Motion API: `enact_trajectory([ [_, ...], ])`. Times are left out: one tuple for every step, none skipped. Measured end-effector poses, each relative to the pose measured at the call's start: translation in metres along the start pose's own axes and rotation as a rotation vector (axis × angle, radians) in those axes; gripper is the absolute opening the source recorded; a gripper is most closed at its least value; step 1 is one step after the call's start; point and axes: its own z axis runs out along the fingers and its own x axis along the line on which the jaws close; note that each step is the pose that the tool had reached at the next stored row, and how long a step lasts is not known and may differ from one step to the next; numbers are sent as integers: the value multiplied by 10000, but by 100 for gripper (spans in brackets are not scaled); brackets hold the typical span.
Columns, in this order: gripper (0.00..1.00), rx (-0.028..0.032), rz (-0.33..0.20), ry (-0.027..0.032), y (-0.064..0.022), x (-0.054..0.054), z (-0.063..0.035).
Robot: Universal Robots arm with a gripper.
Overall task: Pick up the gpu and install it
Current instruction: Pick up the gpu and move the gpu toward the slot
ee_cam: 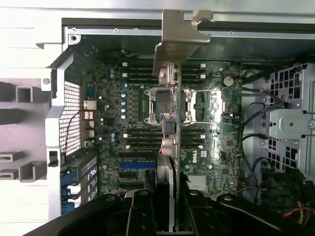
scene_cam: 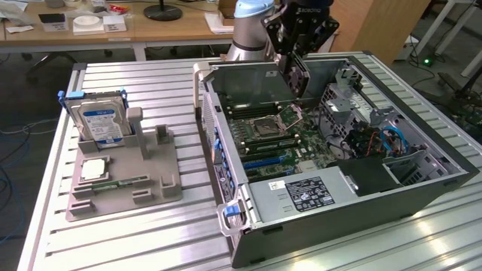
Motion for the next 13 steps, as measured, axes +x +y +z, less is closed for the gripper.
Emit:
enact_trajectory([
  [27, 0, -26, 1, 0, -10, 0],
  [27, 0, -32, 2, 0, -18, 1],
  [27, -1, -32, 3, 0, -27, 1],
  [27, 0, -32, 3, 1, -36, 1],
  [27, -1, -31, 2, 1, -48, 2],
  [27, -1, -31, 2, 1, -60, 3],
  [27, 0, -32, 2, 1, -74, 3],
  [27, -1, -34, 2, 1, -87, 3],
  [27, -1, -34, 2, 1, -99, 4],
  [27, -1, -34, 2, 1, -112, 4],
  [27, -1, -34, 2, 2, -124, 4],
  [27, -1, -34, 2, 2, -135, 5],
  [27, -1, -34, 2, 2, -145, 5],
])
